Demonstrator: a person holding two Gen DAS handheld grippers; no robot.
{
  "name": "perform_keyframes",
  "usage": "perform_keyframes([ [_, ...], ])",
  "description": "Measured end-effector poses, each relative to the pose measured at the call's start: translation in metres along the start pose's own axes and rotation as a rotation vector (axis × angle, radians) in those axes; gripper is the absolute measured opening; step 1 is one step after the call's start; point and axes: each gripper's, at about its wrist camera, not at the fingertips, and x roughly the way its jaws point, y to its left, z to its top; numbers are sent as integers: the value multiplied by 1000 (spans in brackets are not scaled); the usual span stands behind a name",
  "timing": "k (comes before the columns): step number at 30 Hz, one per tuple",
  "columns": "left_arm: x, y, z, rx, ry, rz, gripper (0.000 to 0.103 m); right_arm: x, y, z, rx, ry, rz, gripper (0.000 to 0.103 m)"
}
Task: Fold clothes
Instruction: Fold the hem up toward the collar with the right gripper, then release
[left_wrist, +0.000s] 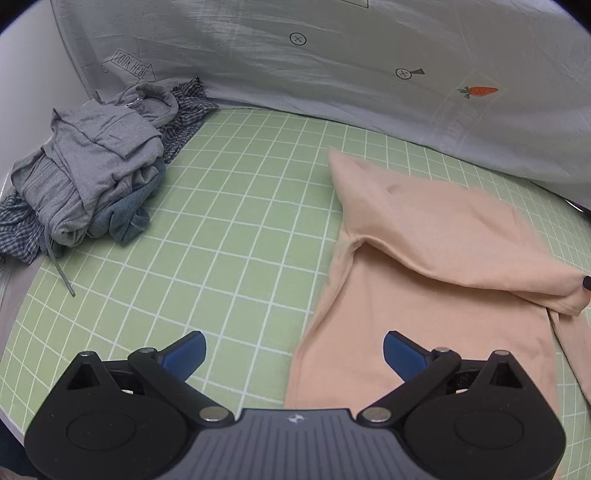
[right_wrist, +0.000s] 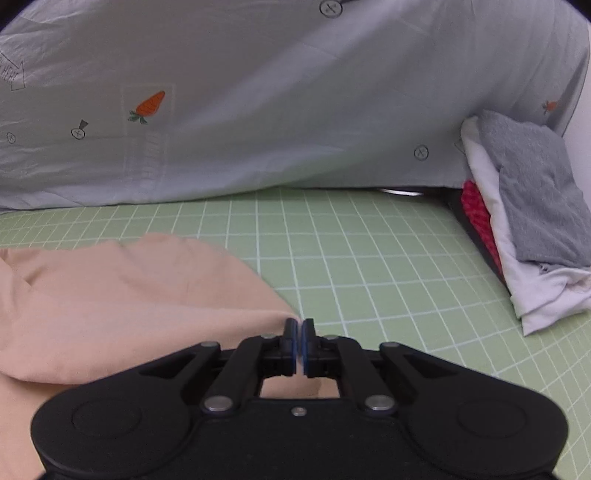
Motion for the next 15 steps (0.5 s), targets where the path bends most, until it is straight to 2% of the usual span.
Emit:
perform_keyframes([
  [1,-3,1,-4,-12,5,-3,101,3,0,-3,2,13,-3,17],
  [3,-10,10,-13,-40,-6,-16,101,0,9,-9,0,17,-6,49],
  [5,-14,21,-18,-69,-18,-12,101,-10,21,-13,5,9,11,63],
  [6,-15,28,-19,-82,-25,-6,101,-17,28,-16,10,5,30,75],
  [7,-16,35,-20,-93,-37,-3,101,-27,36,-19,18,0,55,82],
  [9,-18,53,-21,-109,-67,-11,101,-49,58,-28,30,-17,121,103],
  [12,-16,85,-19,-107,-87,-63,101,-84,101,-47,11,-26,173,103],
  [15,-18,114,-19,-46,-86,-109,101,-119,146,-66,9,-33,177,103],
])
